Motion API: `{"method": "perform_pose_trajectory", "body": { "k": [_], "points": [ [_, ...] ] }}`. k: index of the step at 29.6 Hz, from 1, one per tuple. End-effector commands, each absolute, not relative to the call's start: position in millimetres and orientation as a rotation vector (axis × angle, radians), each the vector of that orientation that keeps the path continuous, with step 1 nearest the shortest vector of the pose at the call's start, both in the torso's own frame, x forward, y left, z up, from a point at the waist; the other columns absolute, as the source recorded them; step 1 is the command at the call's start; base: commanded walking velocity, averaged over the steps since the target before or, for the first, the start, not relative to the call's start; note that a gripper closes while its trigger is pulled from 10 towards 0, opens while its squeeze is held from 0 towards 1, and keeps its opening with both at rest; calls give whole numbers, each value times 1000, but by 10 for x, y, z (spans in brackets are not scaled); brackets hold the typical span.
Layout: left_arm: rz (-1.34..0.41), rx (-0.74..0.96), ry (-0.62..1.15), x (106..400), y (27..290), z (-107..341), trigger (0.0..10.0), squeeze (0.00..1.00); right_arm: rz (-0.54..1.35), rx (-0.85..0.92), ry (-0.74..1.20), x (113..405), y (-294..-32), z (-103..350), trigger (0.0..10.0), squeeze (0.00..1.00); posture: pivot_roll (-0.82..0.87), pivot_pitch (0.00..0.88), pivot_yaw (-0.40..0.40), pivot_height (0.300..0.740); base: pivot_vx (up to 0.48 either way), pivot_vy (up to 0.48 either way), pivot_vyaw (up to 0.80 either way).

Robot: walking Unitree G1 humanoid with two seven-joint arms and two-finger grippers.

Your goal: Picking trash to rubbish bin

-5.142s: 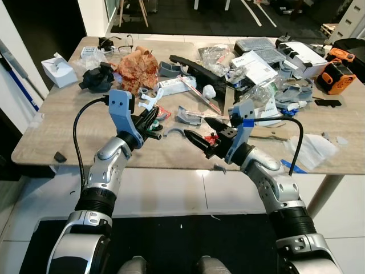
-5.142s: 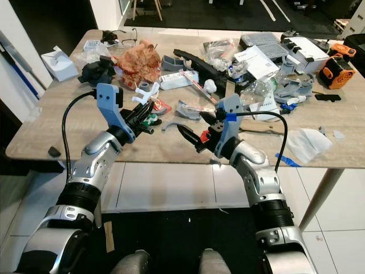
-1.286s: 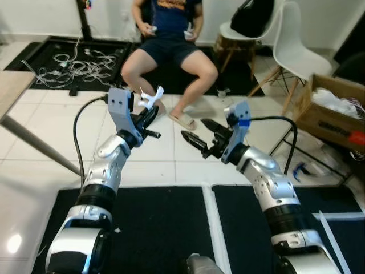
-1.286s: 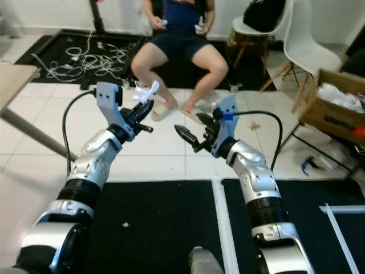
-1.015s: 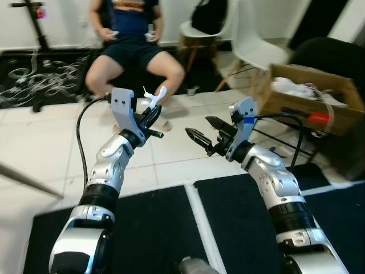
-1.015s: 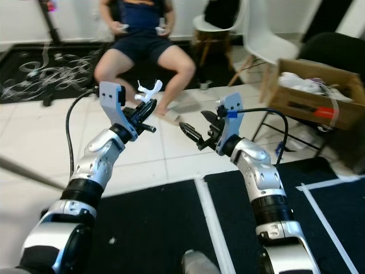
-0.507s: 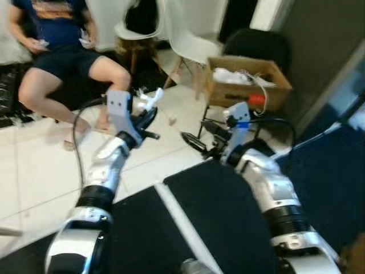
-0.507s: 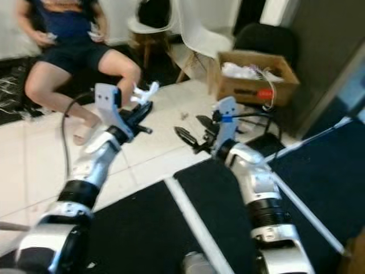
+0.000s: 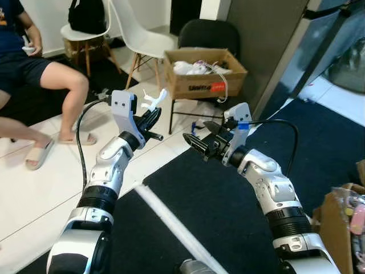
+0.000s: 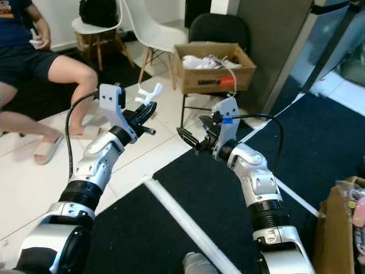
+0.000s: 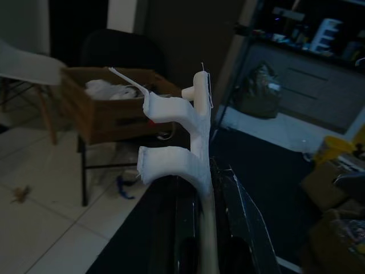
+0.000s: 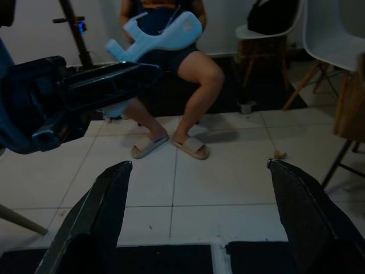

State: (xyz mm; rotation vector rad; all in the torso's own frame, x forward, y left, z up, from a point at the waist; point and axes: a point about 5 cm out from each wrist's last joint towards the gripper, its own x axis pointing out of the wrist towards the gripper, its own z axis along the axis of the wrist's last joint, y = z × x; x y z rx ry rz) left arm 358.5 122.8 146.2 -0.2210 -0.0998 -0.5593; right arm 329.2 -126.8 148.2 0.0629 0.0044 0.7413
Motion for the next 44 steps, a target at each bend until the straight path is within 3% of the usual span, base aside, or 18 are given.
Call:
{"method": "perform_pose_trajectory", "body": {
  "k": [1,11,24,30,44],
  "points": [
    [-562,-202,-95,3569,1276,1459,10000,0,741,32,-14,3272,-1236,1503,10000,0,-84,0,6,740,0,0,0],
    [-591,-157,-76,3534,1301,1432,10000,0,745,30,-23,3234,-1161,1479,10000,0,-72,0,41,740,0,0,0],
    [-599,-71,-134,3539,1194,1532,10000,0,820,-39,-40,3173,-1135,1483,10000,0,-91,0,20,740,0,0,0],
    [-613,-59,-152,3469,1164,1535,10000,0,905,82,-94,3017,-1072,1581,10000,0,-59,0,12,740,0,0,0],
    [-627,-71,-183,3472,1128,1596,10000,0,852,77,-38,3093,-1132,1460,10000,0,-59,0,17,740,0,0,0]
  ]
}}
